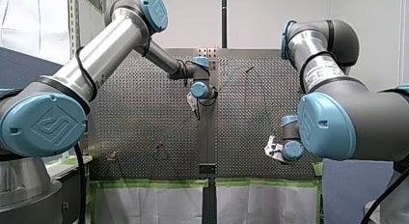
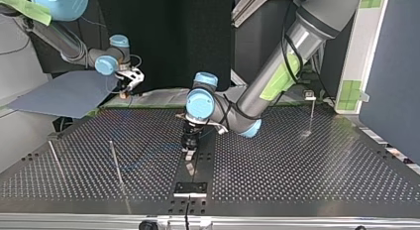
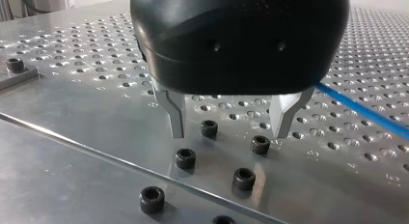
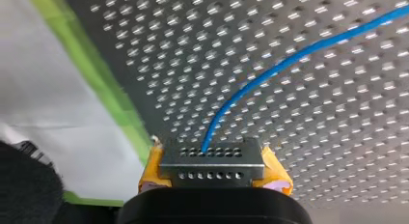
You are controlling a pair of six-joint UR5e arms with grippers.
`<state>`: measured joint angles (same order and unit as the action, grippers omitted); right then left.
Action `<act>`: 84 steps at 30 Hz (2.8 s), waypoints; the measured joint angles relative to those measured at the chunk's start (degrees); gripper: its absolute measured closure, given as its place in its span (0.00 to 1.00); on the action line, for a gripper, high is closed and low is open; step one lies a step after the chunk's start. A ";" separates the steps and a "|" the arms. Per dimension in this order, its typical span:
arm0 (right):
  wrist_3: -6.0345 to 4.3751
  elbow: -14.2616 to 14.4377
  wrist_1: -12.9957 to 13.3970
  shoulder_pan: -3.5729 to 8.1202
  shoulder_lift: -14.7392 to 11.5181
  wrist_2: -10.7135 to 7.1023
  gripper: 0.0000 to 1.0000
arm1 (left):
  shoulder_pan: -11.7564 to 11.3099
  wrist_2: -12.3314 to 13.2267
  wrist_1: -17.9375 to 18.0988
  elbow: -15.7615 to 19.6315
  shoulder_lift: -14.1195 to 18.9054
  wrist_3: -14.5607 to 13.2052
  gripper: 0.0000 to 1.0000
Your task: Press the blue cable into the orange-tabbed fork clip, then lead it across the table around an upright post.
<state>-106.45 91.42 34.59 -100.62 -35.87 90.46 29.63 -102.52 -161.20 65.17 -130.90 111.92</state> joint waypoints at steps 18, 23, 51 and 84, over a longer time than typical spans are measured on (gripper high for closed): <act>-0.31 -0.01 4.85 1.15 9.30 2.59 1.00 | -0.15 0.04 0.00 0.01 0.00 0.01 0.14; -0.50 0.02 5.55 1.43 10.40 2.79 1.00 | -0.16 0.06 0.00 -0.01 0.00 0.01 0.14; -1.57 -3.28 9.91 5.78 14.38 2.45 1.00 | -0.29 -0.11 -0.09 0.01 0.00 0.05 0.14; -1.41 -10.77 8.09 7.87 21.56 2.15 1.00 | 0.07 -0.11 -0.18 0.00 0.00 0.05 0.14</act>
<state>-107.86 80.65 42.68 -92.75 -14.31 92.62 29.70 -102.63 -161.38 65.17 -130.89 111.97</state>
